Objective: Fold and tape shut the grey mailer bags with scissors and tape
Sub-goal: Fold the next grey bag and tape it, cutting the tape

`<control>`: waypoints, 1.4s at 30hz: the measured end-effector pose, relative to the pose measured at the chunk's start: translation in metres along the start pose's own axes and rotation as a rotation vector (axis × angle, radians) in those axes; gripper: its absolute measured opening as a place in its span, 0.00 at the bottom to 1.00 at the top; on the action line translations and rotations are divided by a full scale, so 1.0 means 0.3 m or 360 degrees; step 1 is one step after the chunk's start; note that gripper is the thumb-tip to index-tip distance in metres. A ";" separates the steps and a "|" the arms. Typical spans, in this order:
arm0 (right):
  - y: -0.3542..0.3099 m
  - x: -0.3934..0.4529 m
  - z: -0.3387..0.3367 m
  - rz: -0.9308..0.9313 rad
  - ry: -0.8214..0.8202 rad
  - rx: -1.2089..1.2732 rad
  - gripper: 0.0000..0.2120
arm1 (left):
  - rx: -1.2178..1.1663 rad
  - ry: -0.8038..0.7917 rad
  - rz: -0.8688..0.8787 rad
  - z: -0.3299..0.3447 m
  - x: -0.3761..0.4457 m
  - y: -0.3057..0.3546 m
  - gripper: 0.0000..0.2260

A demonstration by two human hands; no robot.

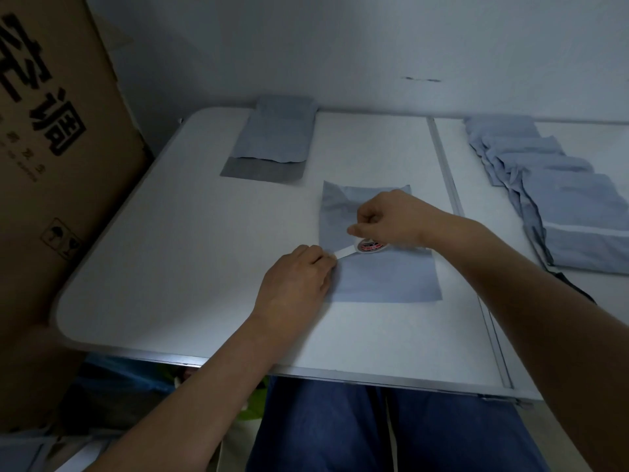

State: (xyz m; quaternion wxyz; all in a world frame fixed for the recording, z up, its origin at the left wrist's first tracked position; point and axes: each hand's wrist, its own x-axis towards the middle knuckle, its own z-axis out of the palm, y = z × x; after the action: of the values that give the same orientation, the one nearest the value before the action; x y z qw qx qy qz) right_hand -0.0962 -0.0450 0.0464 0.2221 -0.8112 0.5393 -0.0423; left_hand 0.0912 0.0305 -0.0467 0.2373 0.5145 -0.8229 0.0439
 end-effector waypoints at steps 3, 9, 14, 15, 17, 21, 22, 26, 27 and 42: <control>0.015 0.001 0.008 0.0016 0.0004 0.0004 0.19 | -0.0007 -0.0009 -0.0014 0.001 -0.003 0.001 0.03; 0.030 -0.001 0.021 0.0028 0.0028 -0.0062 0.17 | 0.0012 -0.0006 -0.0014 0.004 -0.002 0.001 0.03; 0.032 -0.007 0.027 0.0063 0.0028 -0.0183 0.18 | 0.0029 -0.0034 -0.0007 0.004 -0.004 0.001 0.04; 0.033 -0.008 0.028 0.0068 0.0025 -0.0202 0.18 | 0.0035 -0.0047 -0.0005 0.003 -0.004 0.001 0.04; 0.033 -0.007 0.029 0.0078 0.0010 -0.0227 0.17 | 0.0053 -0.0072 -0.0001 0.001 -0.003 0.002 0.04; 0.031 -0.009 0.031 0.0096 0.0006 -0.0274 0.17 | 0.0073 -0.0096 0.0007 -0.010 -0.002 0.006 0.07; 0.030 -0.010 0.032 0.0095 0.0013 -0.0290 0.17 | 0.0080 -0.0096 0.0017 -0.013 -0.002 0.007 0.08; 0.029 -0.017 0.033 0.0088 0.0029 -0.0329 0.15 | 0.0120 -0.0116 0.0053 -0.019 0.002 0.005 0.11; 0.029 -0.018 0.033 0.0089 0.0029 -0.0332 0.15 | 0.0124 -0.0126 0.0054 -0.020 0.004 0.004 0.11; 0.032 -0.028 0.038 0.0104 0.0023 -0.0199 0.16 | 0.0262 -0.0238 0.0225 -0.029 0.020 0.002 0.24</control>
State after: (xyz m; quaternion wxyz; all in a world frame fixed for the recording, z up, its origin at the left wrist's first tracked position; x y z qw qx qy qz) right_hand -0.1044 -0.0369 0.0338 0.1682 -0.8051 0.5687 -0.0071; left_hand 0.0915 0.0286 -0.0361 0.1284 0.4747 -0.8661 0.0894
